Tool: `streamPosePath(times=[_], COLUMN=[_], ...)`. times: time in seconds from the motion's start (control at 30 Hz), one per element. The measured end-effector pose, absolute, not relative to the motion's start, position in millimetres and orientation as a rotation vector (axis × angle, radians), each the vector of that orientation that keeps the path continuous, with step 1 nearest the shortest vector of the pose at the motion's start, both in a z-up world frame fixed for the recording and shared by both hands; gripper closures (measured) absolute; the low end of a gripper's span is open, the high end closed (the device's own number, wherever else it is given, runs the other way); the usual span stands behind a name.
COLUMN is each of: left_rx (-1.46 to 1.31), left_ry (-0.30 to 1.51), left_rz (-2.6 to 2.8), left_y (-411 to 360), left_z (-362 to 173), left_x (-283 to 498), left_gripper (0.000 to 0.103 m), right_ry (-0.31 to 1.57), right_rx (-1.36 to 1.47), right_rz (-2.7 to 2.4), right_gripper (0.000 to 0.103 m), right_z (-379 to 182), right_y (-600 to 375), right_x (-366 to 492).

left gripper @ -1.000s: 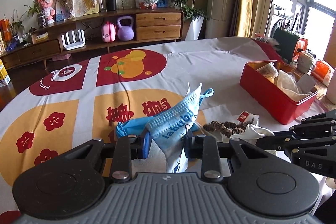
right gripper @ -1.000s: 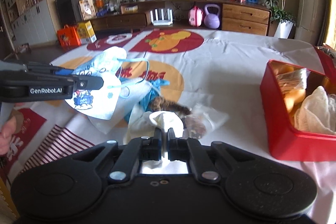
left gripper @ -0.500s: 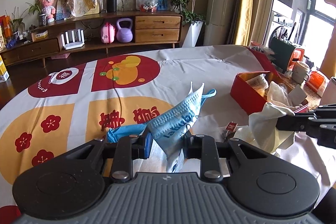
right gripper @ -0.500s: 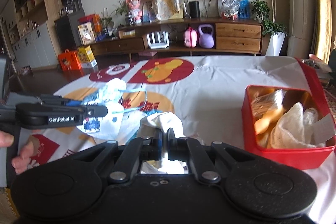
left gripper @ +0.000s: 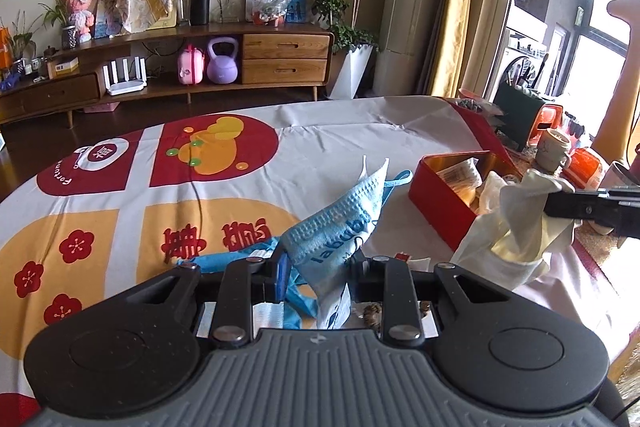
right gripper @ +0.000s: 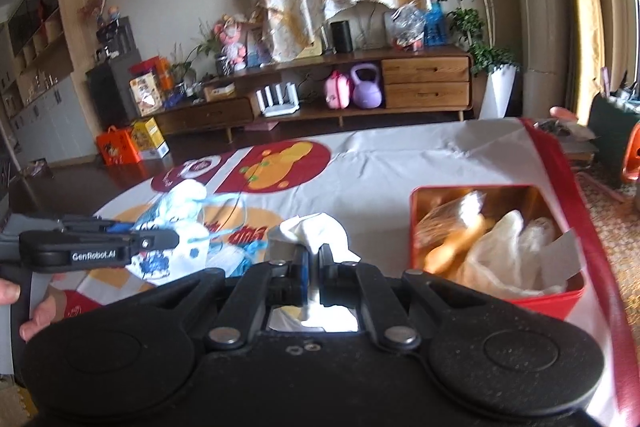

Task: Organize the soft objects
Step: 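Carry the face mask and white cloth over the red tin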

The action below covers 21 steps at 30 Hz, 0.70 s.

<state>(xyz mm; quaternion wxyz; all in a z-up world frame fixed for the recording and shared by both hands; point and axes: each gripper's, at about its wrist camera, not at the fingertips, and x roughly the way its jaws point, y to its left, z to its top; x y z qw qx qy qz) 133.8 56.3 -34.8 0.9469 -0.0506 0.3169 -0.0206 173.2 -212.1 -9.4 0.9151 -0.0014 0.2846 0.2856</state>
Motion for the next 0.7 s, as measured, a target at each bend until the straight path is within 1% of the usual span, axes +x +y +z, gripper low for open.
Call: streamPosePath(times=[0.4,0.7], left_rx=[-0.081,-0.082], left_ry=[0.648,0.652], left_rz=[-0.122,-0.189], left_y=[9,-39], left_z=[-17,-9], left_x=[163,201], left_gripper=[0.076,0.076], right_ry=[0.515,0.506], right_rx=[0.01,0.032], right_rz=[0.474,0.404], right_gripper=[0.099,0.099], right_z=[24,24], right_y=[-266,-301], right_x=[196,220])
